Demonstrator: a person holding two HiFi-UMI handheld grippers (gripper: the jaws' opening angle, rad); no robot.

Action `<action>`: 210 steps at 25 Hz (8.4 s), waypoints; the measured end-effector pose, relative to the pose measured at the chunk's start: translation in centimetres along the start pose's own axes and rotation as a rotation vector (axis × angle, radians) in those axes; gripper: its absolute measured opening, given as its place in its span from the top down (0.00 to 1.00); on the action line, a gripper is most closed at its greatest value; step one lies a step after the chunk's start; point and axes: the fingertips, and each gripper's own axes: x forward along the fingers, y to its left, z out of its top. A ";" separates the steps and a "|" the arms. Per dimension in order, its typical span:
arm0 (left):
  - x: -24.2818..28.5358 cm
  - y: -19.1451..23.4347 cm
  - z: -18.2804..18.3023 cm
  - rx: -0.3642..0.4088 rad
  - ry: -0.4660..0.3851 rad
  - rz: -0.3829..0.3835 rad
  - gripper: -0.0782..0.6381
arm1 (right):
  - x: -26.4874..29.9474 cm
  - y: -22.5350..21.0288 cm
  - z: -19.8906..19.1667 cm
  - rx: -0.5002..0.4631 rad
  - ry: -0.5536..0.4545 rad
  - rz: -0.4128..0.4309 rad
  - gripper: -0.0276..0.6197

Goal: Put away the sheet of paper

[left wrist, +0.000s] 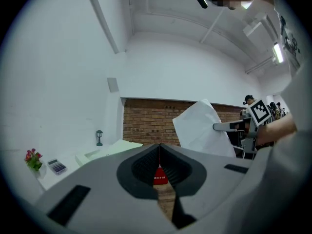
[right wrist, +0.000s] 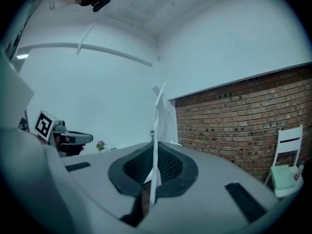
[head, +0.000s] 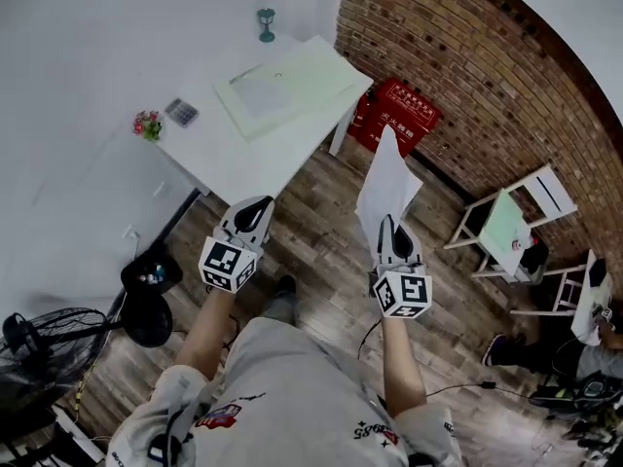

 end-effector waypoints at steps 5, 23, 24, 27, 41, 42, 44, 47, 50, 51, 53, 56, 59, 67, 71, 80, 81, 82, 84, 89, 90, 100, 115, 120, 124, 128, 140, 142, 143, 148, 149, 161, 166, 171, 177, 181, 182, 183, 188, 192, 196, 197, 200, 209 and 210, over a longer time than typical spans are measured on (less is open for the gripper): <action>5.5 5.7 1.5 0.002 0.004 -0.014 0.86 | 7.4 -0.8 1.8 0.007 -0.002 -0.007 0.96; 17.6 18.3 -0.1 -0.062 0.041 0.131 0.86 | 27.9 -5.8 4.2 -0.006 -0.027 0.129 0.96; 18.5 19.1 0.0 -0.063 0.042 0.156 0.86 | 29.7 -6.1 4.5 -0.015 -0.033 0.153 0.96; 21.3 22.2 0.4 -0.076 0.040 0.257 0.86 | 36.0 -7.3 5.5 -0.034 -0.039 0.239 0.96; 27.4 33.5 3.5 -0.111 0.039 0.707 0.86 | 60.0 -4.4 9.4 -0.042 0.025 0.712 0.96; 27.2 34.0 3.5 -0.116 0.040 0.736 0.86 | 60.8 -3.8 9.3 -0.043 0.030 0.742 0.96; 26.8 34.9 3.4 -0.127 0.040 0.784 0.86 | 62.4 -2.4 9.3 -0.050 0.037 0.794 0.96; 26.0 36.2 2.9 -0.148 0.047 0.835 0.86 | 64.1 -0.3 9.0 -0.053 0.046 0.847 0.96; 25.5 36.9 2.4 -0.159 0.055 0.849 0.86 | 64.8 1.1 8.5 -0.051 0.058 0.872 0.96; 25.5 37.2 2.4 -0.158 0.055 0.849 0.86 | 65.1 1.5 8.5 -0.053 0.060 0.876 0.96; 25.5 37.8 2.6 -0.154 0.048 0.847 0.86 | 65.5 2.0 8.6 -0.059 0.061 0.878 0.96; 25.1 38.6 2.8 -0.157 0.040 0.846 0.86 | 65.4 2.6 8.8 -0.066 0.055 0.877 0.96; 25.0 39.0 2.9 -0.150 0.025 0.838 0.86 | 65.6 2.8 8.9 -0.085 0.054 0.874 0.96; 23.4 38.5 1.5 -0.186 0.036 0.843 0.86 | 64.8 4.9 7.2 -0.085 0.106 0.902 0.96; 22.2 38.2 0.9 -0.202 0.040 0.859 0.86 | 64.2 6.7 6.2 -0.072 0.138 0.938 0.96; 19.8 37.7 0.0 -0.218 0.045 0.904 0.86 | 62.2 10.4 2.1 -0.036 0.264 1.038 0.96; 19.5 37.6 -0.1 -0.220 0.045 0.909 0.86 | 61.9 10.6 1.6 -0.034 0.280 1.046 0.96; 19.2 37.6 -0.2 -0.224 0.045 0.914 0.86 | 61.7 10.8 1.0 -0.028 0.298 1.054 0.96; 18.9 37.5 -0.2 -0.232 0.040 0.922 0.86 | 61.7 10.8 -0.6 -0.002 0.351 1.056 0.96; 18.8 37.2 -0.6 -0.249 0.034 0.922 0.86 | 62.6 9.6 -6.2 -0.012 0.508 1.027 0.96; 18.8 37.1 -0.7 -0.252 0.032 0.921 0.86 | 62.9 9.2 -7.1 -0.011 0.536 1.017 0.96; 19.4 36.9 -1.0 -0.265 0.037 0.923 0.86 | 66.7 3.8 -13.3 -0.035 0.743 0.854 0.96; 18.6 36.2 -1.9 -0.279 0.073 0.956 0.86 | 69.3 1.8 -18.7 0.033 0.906 0.778 0.96; 17.9 35.9 -2.2 -0.285 0.082 0.976 0.86 | 70.1 2.2 -19.3 0.060 0.921 0.770 0.96; 17.4 35.8 -2.3 -0.291 0.085 0.988 0.86 | 70.8 2.5 -19.7 0.147 0.955 0.761 0.96; 17.1 35.9 -2.6 -0.297 0.087 0.995 0.86 | 71.1 3.2 -20.2 0.219 0.990 0.767 0.96; 16.5 36.9 -3.0 -0.304 0.091 0.998 0.86 | 70.4 7.0 -21.7 0.167 1.058 0.854 0.96; 16.3 37.0 -3.1 -0.306 0.092 0.998 0.86 | 70.0 7.6 -21.9 0.146 1.064 0.870 0.96; 16.2 37.1 -3.1 -0.308 0.092 0.999 0.86 | 70.0 7.8 -21.9 0.144 1.063 0.873 0.96; 15.7 37.5 -3.2 -0.306 0.091 1.003 0.86 | 70.4 8.6 -22.1 0.171 1.070 0.867 0.96; 15.6 37.5 -3.2 -0.303 0.091 1.004 0.86 | 70.5 8.8 -22.1 0.172 1.072 0.866 0.96; 14.3 38.0 -3.7 -0.321 0.099 1.012 0.86 | 70.3 11.5 -23.3 0.225 1.114 0.872 0.96; 13.8 38.0 -4.0 -0.316 0.099 1.021 0.86 | 70.3 12.7 -23.6 0.222 1.123 0.885 0.96; 13.4 37.8 -4.1 -0.329 0.101 1.032 0.86 | 70.1 13.2 -24.0 0.212 1.136 0.890 0.96; 12.8 37.8 -4.3 -0.328 0.096 1.038 0.86 | 69.6 14.0 -24.3 0.219 1.145 0.902 0.95; 12.7 37.8 -4.3 -0.328 0.093 1.034 0.86 | 68.9 14.3 -24.5 0.193 1.160 0.932 0.87; 12.6 37.8 -4.4 -0.329 0.092 1.033 0.86 | 68.8 14.4 -24.6 0.185 1.163 0.936 0.84; 12.5 37.8 -4.5 -0.330 0.091 1.033 0.86 | 68.7 14.4 -24.7 0.172 1.165 0.938 0.81; 12.6 37.8 -4.6 -0.348 0.088 1.030 0.86 | 68.7 13.0 -24.5 0.096 1.144 0.913 0.76; 13.0 37.9 -4.5 -0.344 0.082 1.012 0.86 | 69.0 11.4 -24.3 0.046 1.127 0.876 0.73; 13.8 37.9 -4.2 -0.335 0.078 0.988 0.86 | 69.2 9.5 -23.7 0.021 1.107 0.834 0.73; 14.1 37.9 -4.1 -0.331 0.076 0.981 0.86 | 69.3 9.0 -23.4 0.010 1.095 0.828 0.73; 14.9 38.0 -3.8 -0.320 0.071 0.955 0.86 | 69.1 8.0 -22.2 -0.029 1.047 0.831 0.78; 18.0 38.2 -2.5 -0.281 0.062 0.875 0.86 | 68.3 5.4 -18.3 -0.121 0.875 0.853 0.95; 18.4 38.3 -2.4 -0.278 0.062 0.867 0.86 | 68.1 5.2 -18.1 -0.134 0.860 0.859 0.95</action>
